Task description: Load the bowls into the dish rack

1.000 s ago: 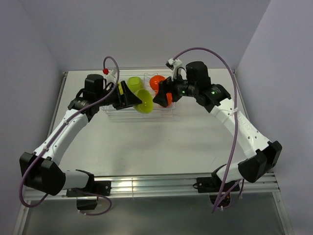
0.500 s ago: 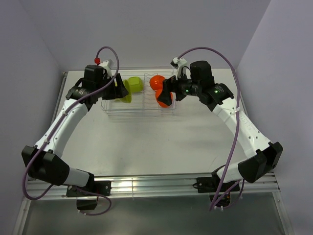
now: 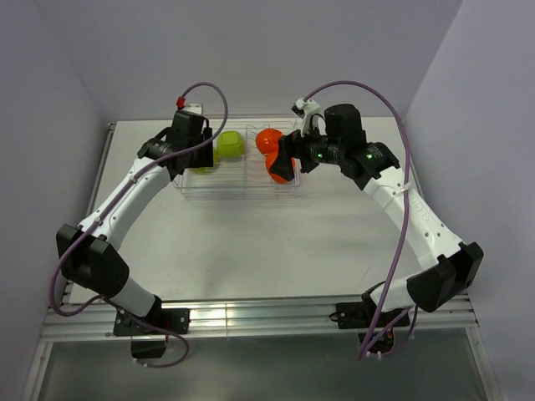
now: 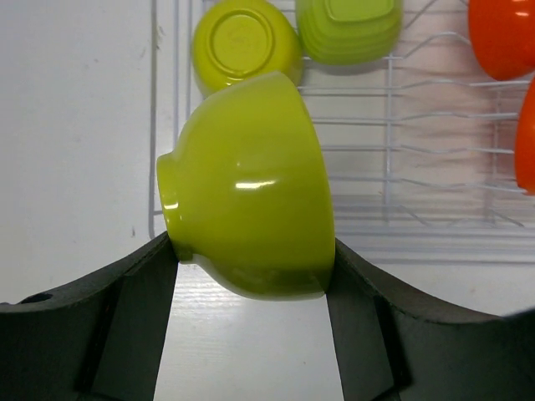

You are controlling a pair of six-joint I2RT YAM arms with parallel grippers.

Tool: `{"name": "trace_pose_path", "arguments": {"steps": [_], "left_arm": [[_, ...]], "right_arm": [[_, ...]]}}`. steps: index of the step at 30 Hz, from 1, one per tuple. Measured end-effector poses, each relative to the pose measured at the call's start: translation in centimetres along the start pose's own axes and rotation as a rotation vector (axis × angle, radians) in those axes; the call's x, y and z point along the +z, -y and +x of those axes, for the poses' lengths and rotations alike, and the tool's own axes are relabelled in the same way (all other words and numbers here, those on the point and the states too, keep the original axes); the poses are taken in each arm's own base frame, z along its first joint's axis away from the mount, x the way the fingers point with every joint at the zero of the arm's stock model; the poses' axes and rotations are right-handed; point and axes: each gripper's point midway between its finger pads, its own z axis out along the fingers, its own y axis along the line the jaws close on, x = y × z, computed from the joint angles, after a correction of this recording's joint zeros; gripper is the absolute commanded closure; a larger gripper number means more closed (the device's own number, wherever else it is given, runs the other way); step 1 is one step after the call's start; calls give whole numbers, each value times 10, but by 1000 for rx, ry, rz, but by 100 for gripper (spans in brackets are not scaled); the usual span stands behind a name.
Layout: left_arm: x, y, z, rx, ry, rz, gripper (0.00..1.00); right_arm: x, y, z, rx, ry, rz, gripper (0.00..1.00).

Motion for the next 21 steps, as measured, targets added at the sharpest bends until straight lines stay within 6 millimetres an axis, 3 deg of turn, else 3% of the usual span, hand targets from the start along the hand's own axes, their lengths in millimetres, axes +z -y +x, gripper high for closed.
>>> {"name": "trace_pose_path", "arguments": {"steps": [4,21], "left_arm": [[11,-6,-4,38,0,-60,100],[55,-5,23,222,-117,-140,100]], "right_arm": [[0,0,0,0,0,2,0],[0,4,2,3,-6,19,0]]}}
